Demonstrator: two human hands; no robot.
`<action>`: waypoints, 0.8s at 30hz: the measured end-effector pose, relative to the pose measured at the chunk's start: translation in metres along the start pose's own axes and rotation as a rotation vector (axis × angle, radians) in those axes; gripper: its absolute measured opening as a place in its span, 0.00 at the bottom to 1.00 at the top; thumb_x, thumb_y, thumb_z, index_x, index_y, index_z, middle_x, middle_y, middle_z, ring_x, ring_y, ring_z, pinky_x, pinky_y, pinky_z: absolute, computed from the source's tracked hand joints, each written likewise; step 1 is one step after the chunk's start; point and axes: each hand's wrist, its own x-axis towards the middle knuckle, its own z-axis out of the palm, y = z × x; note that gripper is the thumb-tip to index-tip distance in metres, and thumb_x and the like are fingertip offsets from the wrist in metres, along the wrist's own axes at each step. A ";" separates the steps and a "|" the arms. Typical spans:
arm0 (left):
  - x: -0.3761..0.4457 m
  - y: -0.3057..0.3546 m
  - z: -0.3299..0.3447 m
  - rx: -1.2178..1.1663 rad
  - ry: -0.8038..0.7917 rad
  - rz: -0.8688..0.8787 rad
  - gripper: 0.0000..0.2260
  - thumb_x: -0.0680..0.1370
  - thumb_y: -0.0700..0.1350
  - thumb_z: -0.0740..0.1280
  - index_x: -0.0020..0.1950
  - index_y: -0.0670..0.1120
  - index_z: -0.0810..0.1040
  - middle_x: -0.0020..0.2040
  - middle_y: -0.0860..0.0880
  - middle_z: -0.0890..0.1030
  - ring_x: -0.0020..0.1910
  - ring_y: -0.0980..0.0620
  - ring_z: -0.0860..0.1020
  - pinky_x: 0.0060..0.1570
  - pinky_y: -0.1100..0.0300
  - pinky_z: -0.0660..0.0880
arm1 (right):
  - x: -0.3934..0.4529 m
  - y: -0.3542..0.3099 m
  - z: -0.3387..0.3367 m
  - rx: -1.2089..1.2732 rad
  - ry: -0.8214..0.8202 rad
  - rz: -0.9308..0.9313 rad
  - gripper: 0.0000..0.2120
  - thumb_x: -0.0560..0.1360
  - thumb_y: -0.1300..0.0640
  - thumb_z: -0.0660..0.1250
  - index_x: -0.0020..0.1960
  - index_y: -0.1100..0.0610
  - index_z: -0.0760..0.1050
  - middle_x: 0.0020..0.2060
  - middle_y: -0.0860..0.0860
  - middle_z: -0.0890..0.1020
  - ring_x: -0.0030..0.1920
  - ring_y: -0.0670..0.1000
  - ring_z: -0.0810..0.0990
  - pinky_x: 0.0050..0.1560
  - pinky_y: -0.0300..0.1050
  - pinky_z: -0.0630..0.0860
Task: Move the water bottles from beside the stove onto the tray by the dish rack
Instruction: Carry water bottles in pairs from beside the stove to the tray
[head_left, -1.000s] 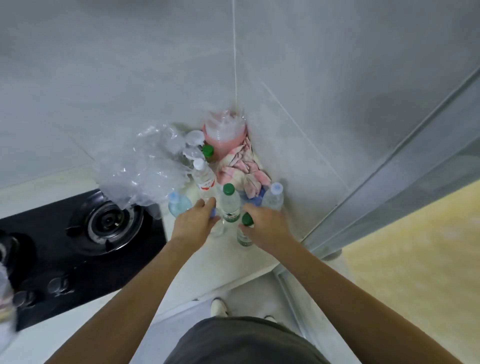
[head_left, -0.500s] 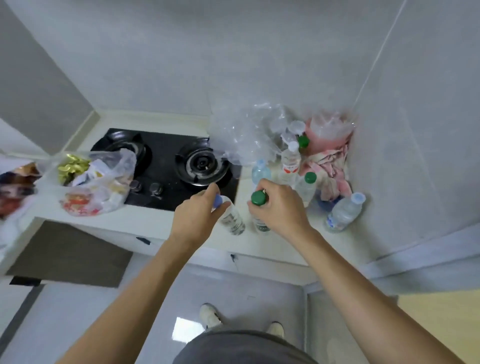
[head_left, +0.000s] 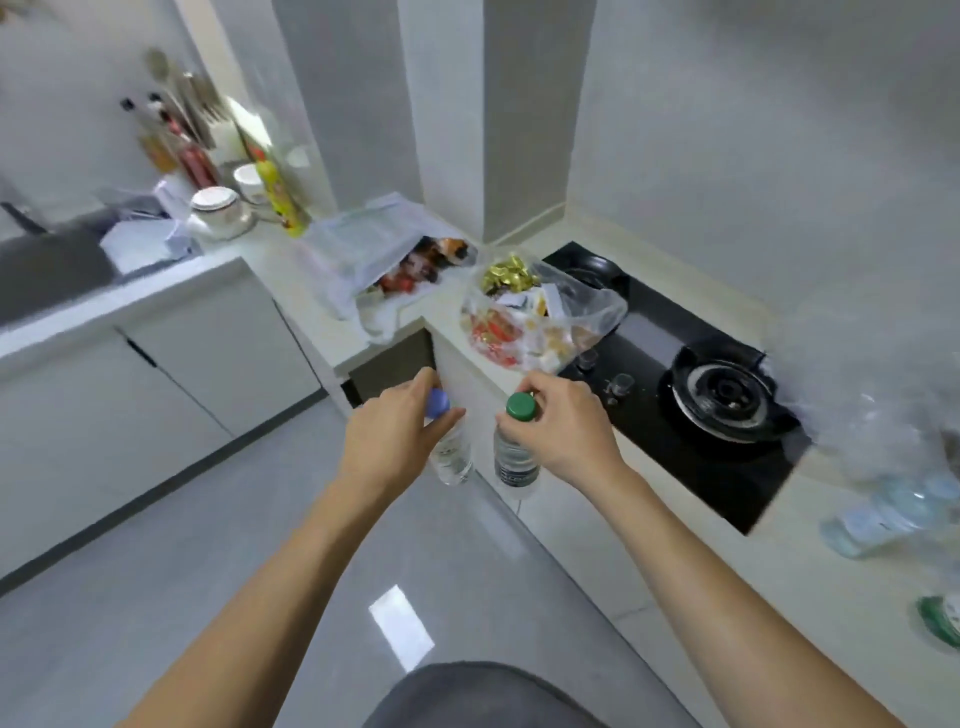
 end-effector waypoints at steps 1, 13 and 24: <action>0.002 -0.028 -0.011 0.007 0.026 -0.033 0.17 0.82 0.63 0.65 0.55 0.50 0.71 0.44 0.55 0.78 0.40 0.46 0.78 0.38 0.52 0.77 | 0.013 -0.023 0.020 0.034 -0.030 -0.021 0.13 0.69 0.45 0.76 0.40 0.51 0.75 0.31 0.47 0.78 0.34 0.49 0.77 0.35 0.49 0.73; -0.021 -0.298 -0.125 0.109 0.203 -0.525 0.15 0.82 0.62 0.65 0.54 0.51 0.71 0.42 0.53 0.79 0.38 0.46 0.77 0.36 0.52 0.75 | 0.138 -0.260 0.237 0.241 -0.358 -0.418 0.16 0.69 0.44 0.78 0.40 0.54 0.76 0.28 0.48 0.74 0.31 0.47 0.68 0.32 0.46 0.68; -0.046 -0.455 -0.195 0.144 0.415 -1.074 0.17 0.82 0.65 0.62 0.49 0.52 0.69 0.37 0.53 0.76 0.38 0.48 0.76 0.35 0.52 0.70 | 0.207 -0.446 0.418 0.185 -0.764 -0.818 0.15 0.69 0.43 0.78 0.41 0.50 0.76 0.27 0.46 0.73 0.32 0.47 0.73 0.33 0.47 0.68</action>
